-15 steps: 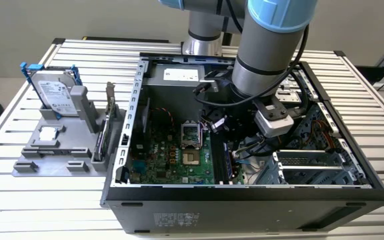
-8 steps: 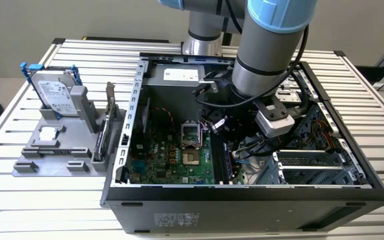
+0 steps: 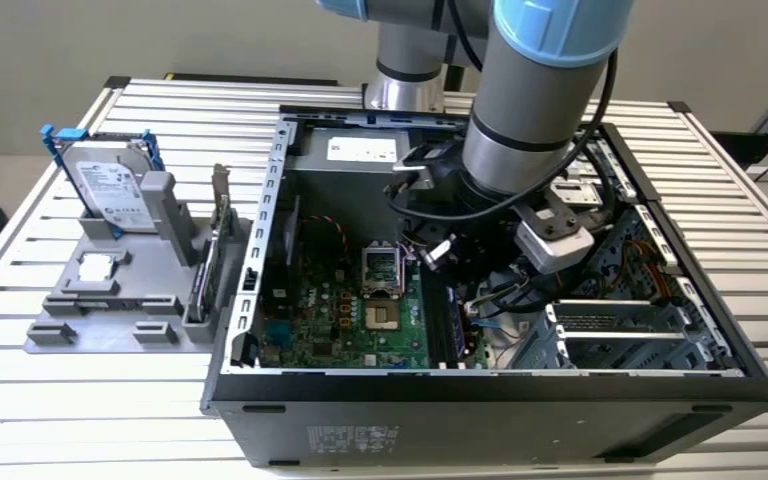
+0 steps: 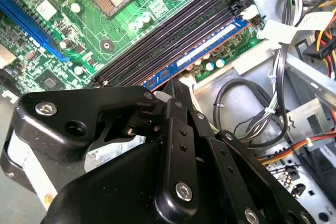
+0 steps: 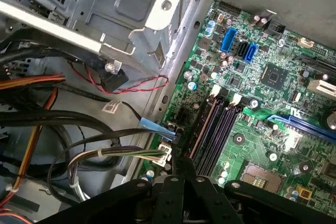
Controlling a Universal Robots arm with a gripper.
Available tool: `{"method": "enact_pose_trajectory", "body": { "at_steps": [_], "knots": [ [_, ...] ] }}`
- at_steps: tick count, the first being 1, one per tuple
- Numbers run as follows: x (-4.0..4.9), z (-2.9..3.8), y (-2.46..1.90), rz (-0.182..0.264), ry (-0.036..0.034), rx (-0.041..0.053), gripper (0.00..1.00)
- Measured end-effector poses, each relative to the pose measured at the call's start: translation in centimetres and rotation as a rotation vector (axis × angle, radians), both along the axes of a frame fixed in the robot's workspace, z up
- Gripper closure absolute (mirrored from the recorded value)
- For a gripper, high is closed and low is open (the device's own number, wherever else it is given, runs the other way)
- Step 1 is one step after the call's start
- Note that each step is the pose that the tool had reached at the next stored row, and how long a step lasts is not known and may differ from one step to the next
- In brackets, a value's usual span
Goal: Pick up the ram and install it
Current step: 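Press down the ram until it locks into place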
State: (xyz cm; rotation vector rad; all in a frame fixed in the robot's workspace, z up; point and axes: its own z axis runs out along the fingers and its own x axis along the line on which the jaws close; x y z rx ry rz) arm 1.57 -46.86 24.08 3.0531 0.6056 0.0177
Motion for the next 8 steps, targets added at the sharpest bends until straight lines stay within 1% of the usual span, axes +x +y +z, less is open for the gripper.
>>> {"method": "enact_pose_trajectory", "body": {
  "at_steps": [8],
  "knots": [
    [-0.07,-0.04,-0.01,0.066,0.0014,-0.0002,1.0]
  ]
}}
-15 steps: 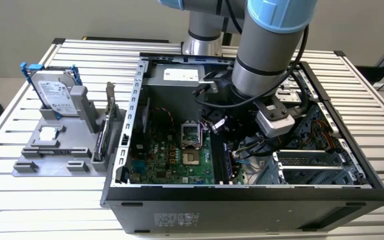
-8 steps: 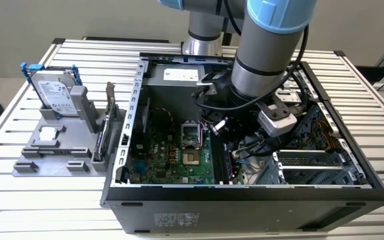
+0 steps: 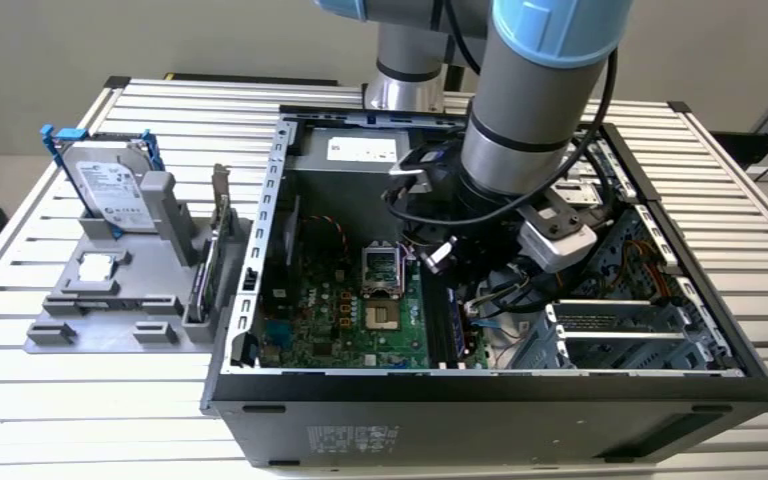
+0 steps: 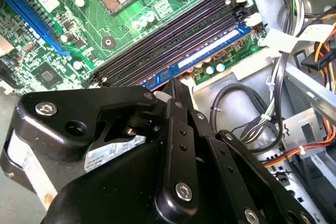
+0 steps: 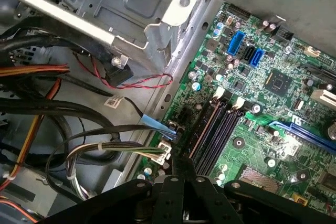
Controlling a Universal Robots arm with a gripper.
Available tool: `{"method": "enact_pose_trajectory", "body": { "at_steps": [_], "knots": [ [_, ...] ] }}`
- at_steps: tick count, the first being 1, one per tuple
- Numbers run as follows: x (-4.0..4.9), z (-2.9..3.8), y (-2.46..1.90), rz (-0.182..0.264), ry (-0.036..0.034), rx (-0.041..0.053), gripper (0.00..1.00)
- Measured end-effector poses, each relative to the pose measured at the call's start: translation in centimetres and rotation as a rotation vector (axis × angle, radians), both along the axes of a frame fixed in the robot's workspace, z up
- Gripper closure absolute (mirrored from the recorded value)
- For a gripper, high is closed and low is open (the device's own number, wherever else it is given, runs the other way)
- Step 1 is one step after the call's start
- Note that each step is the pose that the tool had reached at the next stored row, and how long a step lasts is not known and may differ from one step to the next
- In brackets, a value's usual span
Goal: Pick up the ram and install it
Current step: 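Press down the ram until it locks into place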
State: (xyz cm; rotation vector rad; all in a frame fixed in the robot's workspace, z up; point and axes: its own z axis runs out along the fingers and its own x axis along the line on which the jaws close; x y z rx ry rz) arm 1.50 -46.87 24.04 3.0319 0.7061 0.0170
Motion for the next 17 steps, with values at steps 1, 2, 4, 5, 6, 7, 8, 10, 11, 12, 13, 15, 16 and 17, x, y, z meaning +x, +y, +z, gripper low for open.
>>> {"method": "enact_pose_trajectory", "body": {
  "at_steps": [1,2,4,5,6,7,8,10,11,12,13,15,16,17],
  "knots": [
    [0.0,-0.01,0.01,0.006,0.0,0.0002,1.0],
    [0.0,-0.01,0.0,0.013,0.0001,0.0001,1.0],
    [-0.01,-0.03,0.0,0.025,0.0001,0.0001,1.0],
    [-0.01,-0.03,0.0,0.031,0.0001,0.0001,1.0],
    [-0.01,-0.04,0.0,0.037,0.0002,0.0001,1.0],
    [-0.02,-0.04,0.0,0.043,0.0002,0.0001,1.0],
    [-0.02,-0.05,0.0,0.048,0.0002,0.0001,1.0],
    [-0.02,-0.06,0.0,0.059,0.0002,0.0002,1.0],
    [-0.02,-0.07,0.01,0.064,0.0003,0.0002,1.0],
    [-0.03,-0.08,0.0,0.069,0.0003,0.0001,1.0],
    [-0.03,-0.09,0.0,0.074,0.0003,0.0002,1.0],
    [-0.03,-0.11,0.0,0.083,0.0004,0.0001,1.0],
    [-0.04,-0.12,0.0,0.088,0.0004,0.0001,1.0],
    [-0.04,-0.14,0.0,0.093,0.0005,0.0001,1.0]
  ]
}}
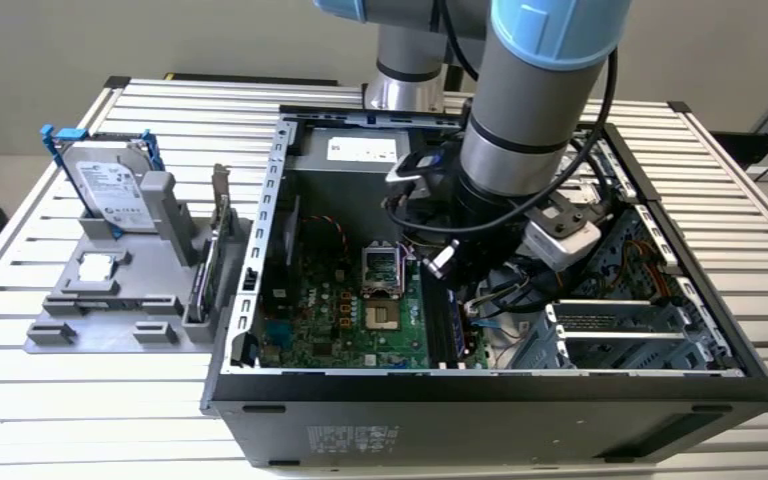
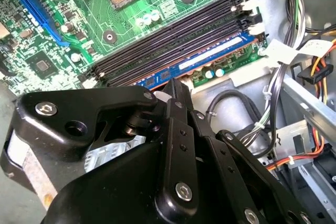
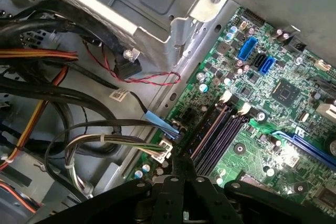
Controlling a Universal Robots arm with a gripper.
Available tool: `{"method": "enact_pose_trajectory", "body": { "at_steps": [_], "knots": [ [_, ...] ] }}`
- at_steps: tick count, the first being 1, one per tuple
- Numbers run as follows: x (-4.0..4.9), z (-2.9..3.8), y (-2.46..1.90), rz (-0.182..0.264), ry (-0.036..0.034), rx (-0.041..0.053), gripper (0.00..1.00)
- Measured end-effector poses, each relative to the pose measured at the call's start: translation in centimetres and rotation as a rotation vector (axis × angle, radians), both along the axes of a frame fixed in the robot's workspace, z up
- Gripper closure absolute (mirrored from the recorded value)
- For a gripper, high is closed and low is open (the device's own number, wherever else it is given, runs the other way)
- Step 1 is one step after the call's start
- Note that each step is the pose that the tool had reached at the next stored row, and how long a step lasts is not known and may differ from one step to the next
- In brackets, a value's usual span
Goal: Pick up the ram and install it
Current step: 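Press down the ram until it locks into place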
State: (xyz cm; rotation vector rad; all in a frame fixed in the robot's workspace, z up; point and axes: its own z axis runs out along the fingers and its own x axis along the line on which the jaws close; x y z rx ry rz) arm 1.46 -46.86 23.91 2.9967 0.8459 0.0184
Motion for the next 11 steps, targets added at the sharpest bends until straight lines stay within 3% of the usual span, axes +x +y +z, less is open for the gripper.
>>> {"method": "enact_pose_trajectory", "body": {
  "at_steps": [11],
  "knots": [
    [-0.07,-0.07,0.0,0.07,0.0016,0.0002,1.0]
  ]
}}
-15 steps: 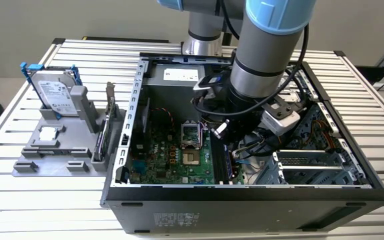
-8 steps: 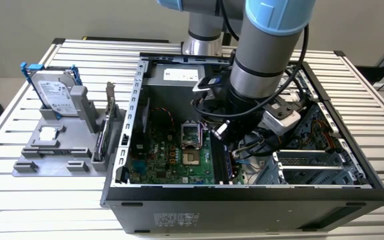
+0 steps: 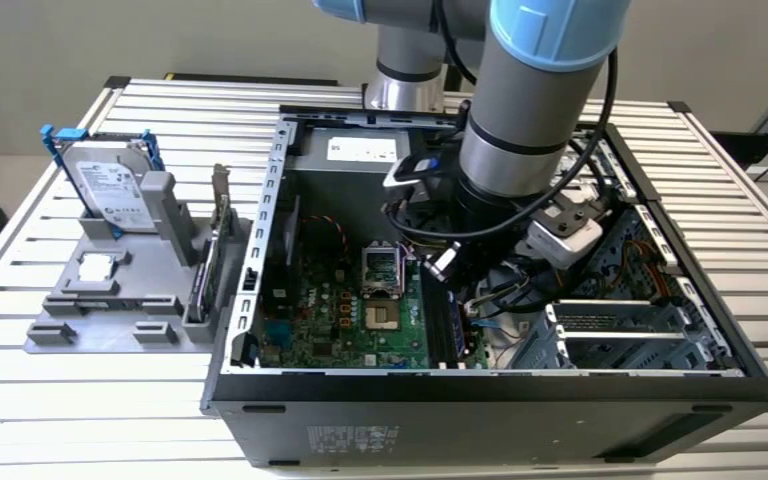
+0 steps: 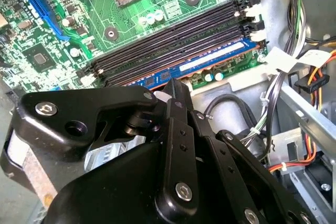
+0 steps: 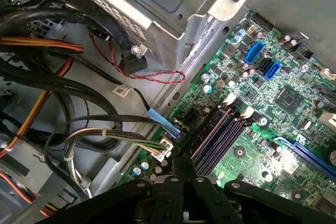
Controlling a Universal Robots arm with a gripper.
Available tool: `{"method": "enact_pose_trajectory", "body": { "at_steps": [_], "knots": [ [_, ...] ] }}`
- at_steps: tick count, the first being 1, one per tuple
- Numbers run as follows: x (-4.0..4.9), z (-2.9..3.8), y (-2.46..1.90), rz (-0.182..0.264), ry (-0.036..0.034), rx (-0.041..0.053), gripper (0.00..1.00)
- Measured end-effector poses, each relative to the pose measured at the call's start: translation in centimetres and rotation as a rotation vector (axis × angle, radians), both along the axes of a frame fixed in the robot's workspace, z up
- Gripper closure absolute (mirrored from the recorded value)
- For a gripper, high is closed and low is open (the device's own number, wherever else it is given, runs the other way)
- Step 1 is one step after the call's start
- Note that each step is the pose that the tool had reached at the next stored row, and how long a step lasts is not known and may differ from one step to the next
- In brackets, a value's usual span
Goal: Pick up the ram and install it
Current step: 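Press down the ram until it locks into place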
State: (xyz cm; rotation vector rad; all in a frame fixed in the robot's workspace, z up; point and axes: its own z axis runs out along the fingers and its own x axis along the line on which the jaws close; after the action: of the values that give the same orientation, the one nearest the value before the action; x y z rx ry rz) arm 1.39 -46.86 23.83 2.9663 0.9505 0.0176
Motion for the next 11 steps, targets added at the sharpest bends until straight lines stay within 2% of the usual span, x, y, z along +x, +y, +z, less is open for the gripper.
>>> {"method": "enact_pose_trajectory", "body": {
  "at_steps": [11],
  "knots": [
    [-0.07,0.0,0.0,0.097,0.0091,0.0,1.0]
  ]
}}
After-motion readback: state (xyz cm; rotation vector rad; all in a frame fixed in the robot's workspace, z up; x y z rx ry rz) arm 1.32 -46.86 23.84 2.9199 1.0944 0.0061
